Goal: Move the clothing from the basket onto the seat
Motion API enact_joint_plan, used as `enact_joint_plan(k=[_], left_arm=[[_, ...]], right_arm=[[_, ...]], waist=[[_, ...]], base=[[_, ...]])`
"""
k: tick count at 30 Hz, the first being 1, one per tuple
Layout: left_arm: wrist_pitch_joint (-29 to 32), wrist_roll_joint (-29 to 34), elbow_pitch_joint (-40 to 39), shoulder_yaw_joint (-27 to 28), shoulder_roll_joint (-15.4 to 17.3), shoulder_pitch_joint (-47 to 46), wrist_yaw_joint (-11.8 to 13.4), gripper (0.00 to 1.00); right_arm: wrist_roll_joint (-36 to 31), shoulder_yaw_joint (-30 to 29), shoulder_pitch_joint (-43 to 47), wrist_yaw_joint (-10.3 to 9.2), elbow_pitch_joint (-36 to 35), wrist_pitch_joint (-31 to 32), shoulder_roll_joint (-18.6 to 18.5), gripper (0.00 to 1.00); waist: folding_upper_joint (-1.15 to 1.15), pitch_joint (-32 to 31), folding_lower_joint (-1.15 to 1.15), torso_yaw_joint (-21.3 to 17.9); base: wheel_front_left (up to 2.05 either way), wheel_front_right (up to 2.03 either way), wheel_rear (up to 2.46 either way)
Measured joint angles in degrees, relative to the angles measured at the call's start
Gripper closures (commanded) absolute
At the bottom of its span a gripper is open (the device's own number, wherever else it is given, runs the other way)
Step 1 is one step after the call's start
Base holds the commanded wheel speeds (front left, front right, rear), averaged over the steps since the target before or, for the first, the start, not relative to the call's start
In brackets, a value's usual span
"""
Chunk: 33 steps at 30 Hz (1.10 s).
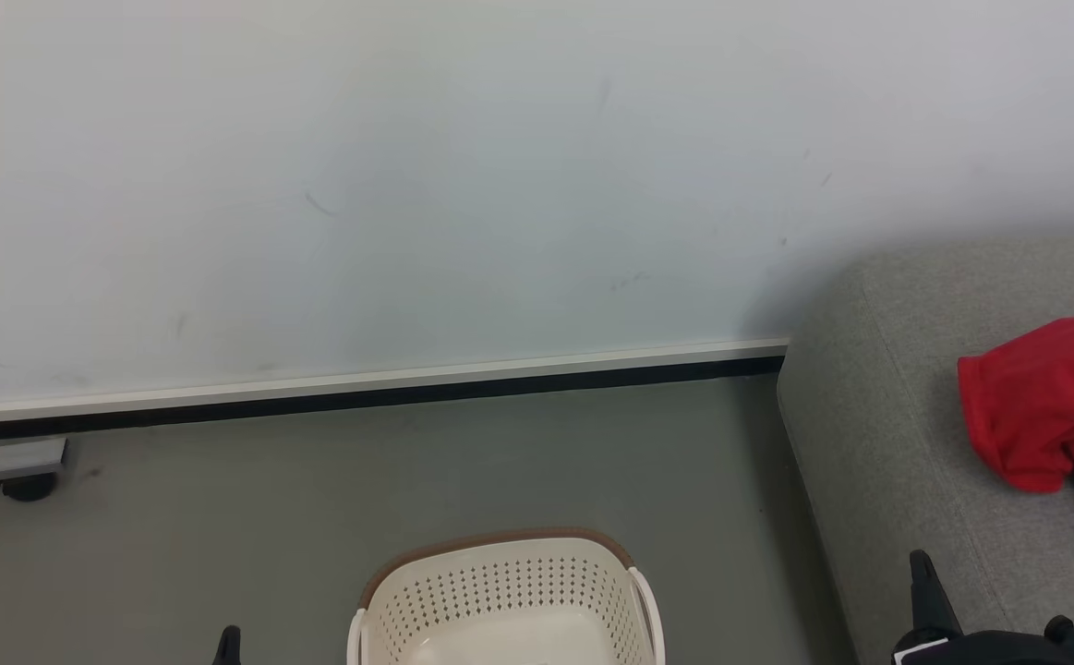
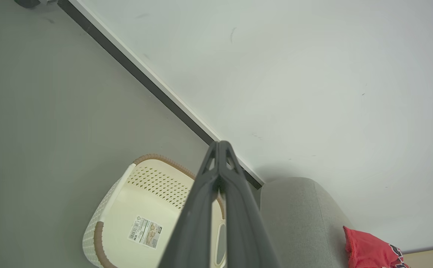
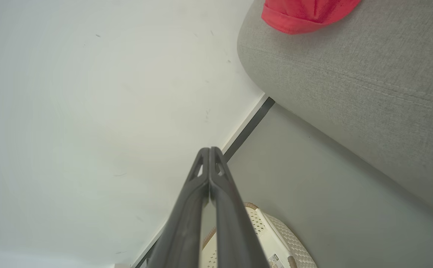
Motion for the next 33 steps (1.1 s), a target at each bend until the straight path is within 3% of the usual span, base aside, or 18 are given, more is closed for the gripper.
enact_joint_plan(k=[33], left_arm=[[4.49,-18.42,-0.79,0.71,-0.85,-1.7,-1.89,1.0]], right_arm=[[20.36,-5.7,2.16,-0.01,-5.19,5.48,0.62,1.0]], waist=[[0.0,1.06,0.0,-0.15]], base=[[0.0,0.0,0.0]])
